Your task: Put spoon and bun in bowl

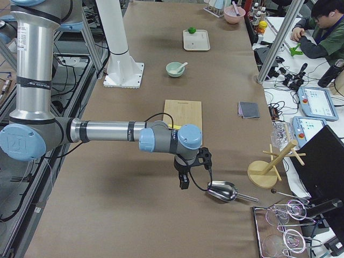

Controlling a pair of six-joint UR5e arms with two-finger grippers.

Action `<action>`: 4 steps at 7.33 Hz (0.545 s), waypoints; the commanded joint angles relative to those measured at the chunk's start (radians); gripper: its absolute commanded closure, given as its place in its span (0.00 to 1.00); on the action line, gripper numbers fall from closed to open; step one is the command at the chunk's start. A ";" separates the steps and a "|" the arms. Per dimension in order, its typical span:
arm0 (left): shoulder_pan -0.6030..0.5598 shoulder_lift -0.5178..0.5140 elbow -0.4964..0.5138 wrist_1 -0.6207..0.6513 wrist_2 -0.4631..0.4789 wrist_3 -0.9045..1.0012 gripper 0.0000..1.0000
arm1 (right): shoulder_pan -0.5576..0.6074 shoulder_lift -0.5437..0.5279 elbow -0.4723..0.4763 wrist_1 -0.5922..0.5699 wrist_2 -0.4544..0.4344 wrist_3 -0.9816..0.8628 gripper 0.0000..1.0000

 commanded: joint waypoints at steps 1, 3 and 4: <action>0.000 -0.001 -0.001 0.000 0.000 0.000 0.01 | -0.001 0.000 -0.001 0.000 0.003 0.000 0.00; 0.000 -0.001 -0.001 -0.002 0.000 0.000 0.01 | -0.001 0.000 -0.001 0.000 0.010 0.000 0.00; 0.000 -0.001 -0.003 -0.002 0.000 0.000 0.01 | -0.001 0.000 -0.001 0.000 0.020 0.000 0.00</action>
